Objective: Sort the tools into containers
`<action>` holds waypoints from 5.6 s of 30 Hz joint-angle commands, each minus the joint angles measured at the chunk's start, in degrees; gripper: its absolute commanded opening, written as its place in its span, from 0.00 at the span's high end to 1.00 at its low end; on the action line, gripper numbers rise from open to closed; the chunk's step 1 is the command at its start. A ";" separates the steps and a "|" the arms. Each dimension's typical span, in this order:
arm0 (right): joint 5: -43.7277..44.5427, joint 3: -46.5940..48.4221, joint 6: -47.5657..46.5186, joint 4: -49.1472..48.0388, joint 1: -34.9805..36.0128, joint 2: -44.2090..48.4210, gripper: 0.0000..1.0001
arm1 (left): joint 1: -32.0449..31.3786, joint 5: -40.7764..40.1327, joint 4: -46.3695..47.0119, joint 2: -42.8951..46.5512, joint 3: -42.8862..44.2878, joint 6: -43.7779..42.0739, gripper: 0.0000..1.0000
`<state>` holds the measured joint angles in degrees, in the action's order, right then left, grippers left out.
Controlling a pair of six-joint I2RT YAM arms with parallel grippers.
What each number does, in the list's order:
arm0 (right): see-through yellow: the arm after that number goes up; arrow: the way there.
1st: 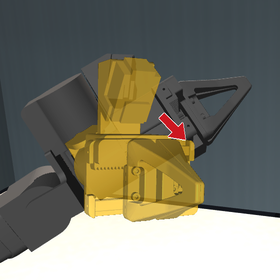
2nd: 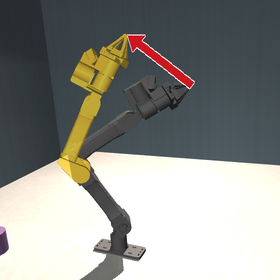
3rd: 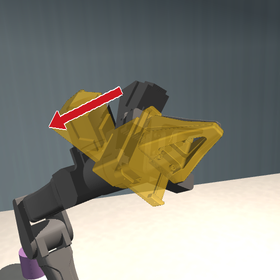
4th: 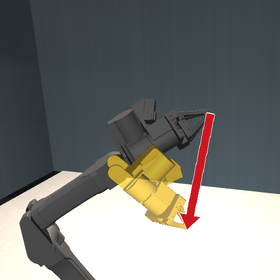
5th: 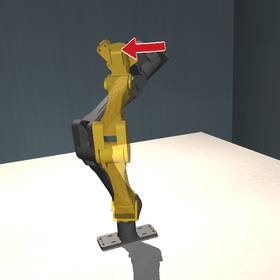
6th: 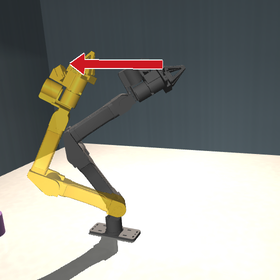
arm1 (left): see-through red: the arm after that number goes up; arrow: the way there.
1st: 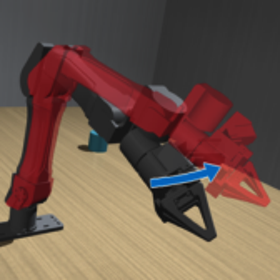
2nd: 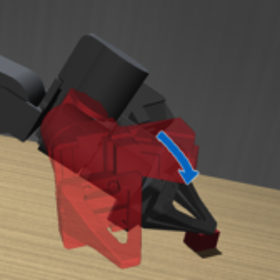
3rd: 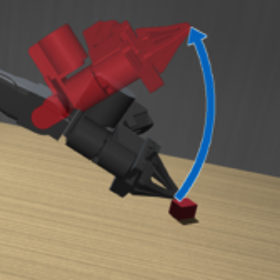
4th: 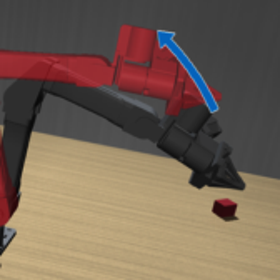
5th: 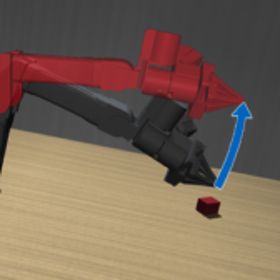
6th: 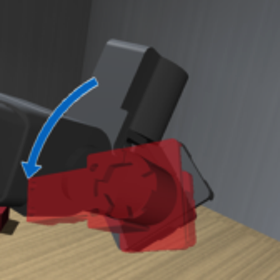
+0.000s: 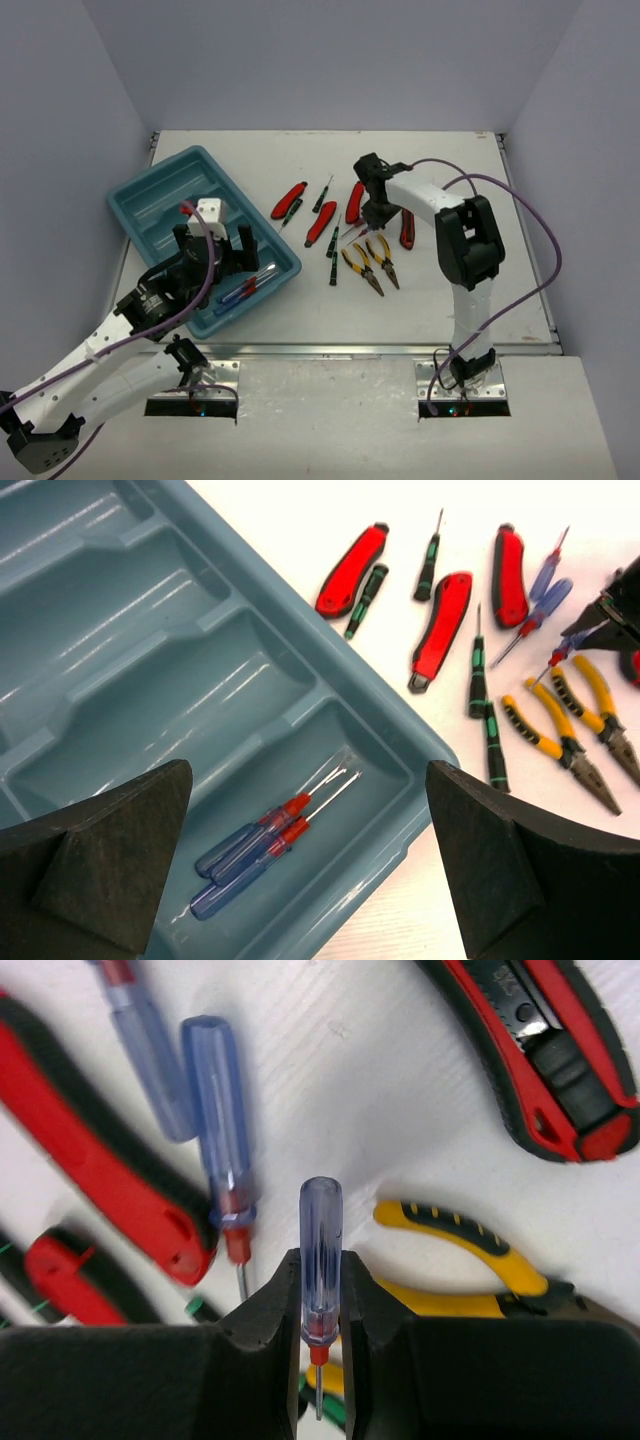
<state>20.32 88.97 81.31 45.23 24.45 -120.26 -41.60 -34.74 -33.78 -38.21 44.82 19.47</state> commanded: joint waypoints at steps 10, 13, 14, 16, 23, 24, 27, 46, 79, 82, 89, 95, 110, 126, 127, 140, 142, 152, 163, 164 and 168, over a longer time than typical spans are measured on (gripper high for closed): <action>-16.20 -21.68 1.20 -26.34 6.42 27.69 1.00 | 0.92 -7.02 7.04 10.78 -0.23 0.06 0.00; -14.86 -23.15 3.81 -29.02 11.93 29.90 1.00 | 2.31 -7.05 7.29 11.35 -0.65 0.01 0.00; -14.83 -22.76 5.24 -29.81 14.15 29.90 1.00 | 3.16 -6.69 7.44 11.63 -0.97 -0.06 0.00; -13.89 -22.05 8.17 -31.01 17.55 29.68 1.00 | 4.52 -6.16 7.59 12.01 -1.39 -0.13 0.00; -8.47 -12.76 11.17 -28.97 26.94 21.20 1.00 | 12.05 -1.72 9.84 14.84 -3.05 -0.02 0.00; -8.37 -10.71 11.43 -28.46 28.04 19.76 1.00 | 12.94 -1.53 10.05 15.24 -3.19 0.20 0.00; -8.04 -4.81 12.78 -26.93 30.80 13.31 1.00 | 14.31 -2.73 10.01 16.51 -3.25 0.77 0.00; -4.13 1.85 15.40 -22.25 36.79 5.25 0.59 | 14.45 -5.63 9.85 19.51 -3.86 0.83 0.00; 1.64 -0.64 -7.48 2.65 -5.89 8.20 0.34 | 14.45 8.37 10.49 5.87 -3.25 -2.95 0.00; 1.07 4.47 -7.88 3.92 -6.17 2.94 0.43 | 14.45 8.13 10.49 6.21 -3.33 -3.04 0.00; -2.10 10.93 -8.10 3.10 -6.01 -2.62 0.44 | 14.53 8.67 10.63 6.08 -3.33 -3.21 0.00; -2.53 11.30 -7.87 0.73 -3.99 -3.56 0.44 | 14.53 8.90 10.67 6.14 -3.33 -3.30 0.00; -5.18 14.09 -2.69 3.20 -2.70 -11.56 0.55 | 14.53 8.95 10.66 6.66 -3.42 -3.44 0.00; -6.86 10.14 1.73 3.39 -2.74 -3.60 0.95 | 14.53 9.25 10.75 6.57 -3.51 -3.48 0.00; -7.12 9.59 1.62 2.75 -2.70 -1.68 0.97 | 14.53 9.12 10.71 6.57 -3.51 -3.48 0.00; -15.16 -8.03 2.34 -16.11 6.78 21.49 1.00 | 14.68 4.65 10.30 8.33 -3.30 -1.61 0.00; -14.78 -9.08 3.51 -18.41 12.12 22.87 1.00 | 14.89 2.17 9.93 9.75 -3.25 -0.63 0.00; -8.47 -7.69 14.47 -23.25 32.74 18.37 1.00 | 15.15 -11.21 8.05 21.31 -3.88 3.91 0.00; -6.25 1.37 20.55 -19.69 38.83 5.81 0.86 | 15.15 -11.34 6.99 19.76 -3.18 3.75 0.00; -5.91 2.04 20.55 -19.48 38.90 5.30 0.85 | 15.15 -11.25 6.91 19.76 -3.16 3.73 0.00; -3.76 3.65 20.43 -18.39 38.59 4.38 0.81 | 15.15 -10.90 7.21 20.32 -3.33 3.58 0.00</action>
<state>11.48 88.03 99.53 26.06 63.49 -116.48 -26.98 -45.51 -27.65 -18.02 40.77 23.00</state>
